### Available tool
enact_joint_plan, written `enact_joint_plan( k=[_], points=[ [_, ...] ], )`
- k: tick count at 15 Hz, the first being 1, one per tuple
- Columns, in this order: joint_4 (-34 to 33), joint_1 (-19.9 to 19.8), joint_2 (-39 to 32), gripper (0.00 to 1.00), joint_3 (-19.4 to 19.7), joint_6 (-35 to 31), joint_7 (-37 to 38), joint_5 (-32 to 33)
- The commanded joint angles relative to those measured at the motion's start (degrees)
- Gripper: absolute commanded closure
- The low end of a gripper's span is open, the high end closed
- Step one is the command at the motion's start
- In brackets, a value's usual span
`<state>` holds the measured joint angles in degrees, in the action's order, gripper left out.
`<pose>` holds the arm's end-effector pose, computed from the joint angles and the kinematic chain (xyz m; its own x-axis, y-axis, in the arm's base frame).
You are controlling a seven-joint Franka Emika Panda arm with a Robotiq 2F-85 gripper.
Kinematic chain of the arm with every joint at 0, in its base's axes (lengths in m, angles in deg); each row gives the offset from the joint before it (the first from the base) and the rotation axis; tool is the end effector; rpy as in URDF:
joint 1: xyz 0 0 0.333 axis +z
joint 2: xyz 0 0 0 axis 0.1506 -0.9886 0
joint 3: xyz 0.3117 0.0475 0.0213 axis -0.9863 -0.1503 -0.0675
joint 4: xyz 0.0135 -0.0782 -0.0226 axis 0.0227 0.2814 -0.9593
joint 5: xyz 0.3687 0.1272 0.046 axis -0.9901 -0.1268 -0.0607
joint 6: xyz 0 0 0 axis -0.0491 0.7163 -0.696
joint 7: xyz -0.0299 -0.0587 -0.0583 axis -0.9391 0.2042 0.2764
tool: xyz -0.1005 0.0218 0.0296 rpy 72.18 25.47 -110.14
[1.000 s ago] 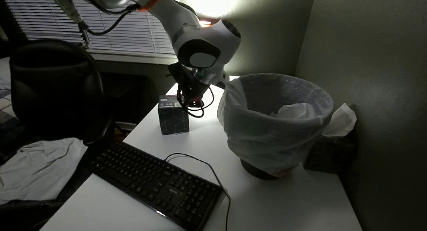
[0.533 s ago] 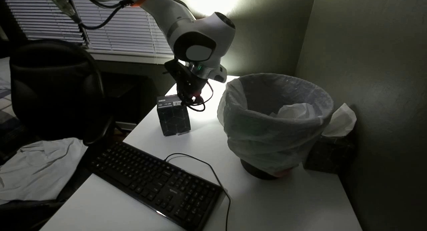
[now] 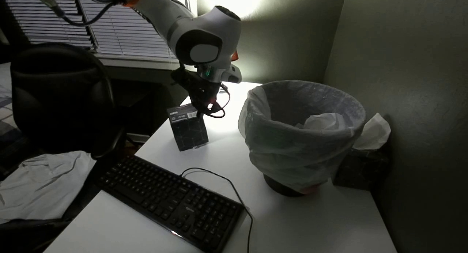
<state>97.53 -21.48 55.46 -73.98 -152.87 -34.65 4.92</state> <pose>0.6493 -0.1329 0.2708 0.9835 -0.1805 -0.0117 -0.1735 -0.9233 -0.3426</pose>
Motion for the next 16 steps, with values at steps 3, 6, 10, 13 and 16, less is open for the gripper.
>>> enact_joint_plan(
  k=[3, 6, 10, 13, 16],
  points=[
    [10.09, 2.16, 5.17, 0.99, -0.31, -10.00, -5.02, 7.73],
    [14.28, 1.92, 7.87, 0.99, -1.36, -14.76, -7.96, 8.81],
    [21.32, 1.44, 12.36, 0.99, -2.80, -21.22, -12.96, 9.07],
    [25.24, 1.46, 14.58, 0.99, -3.21, -24.35, -15.48, 9.49],
    [28.91, 1.48, 16.64, 0.99, -3.33, -27.25, -18.55, 10.04]
  ],
)
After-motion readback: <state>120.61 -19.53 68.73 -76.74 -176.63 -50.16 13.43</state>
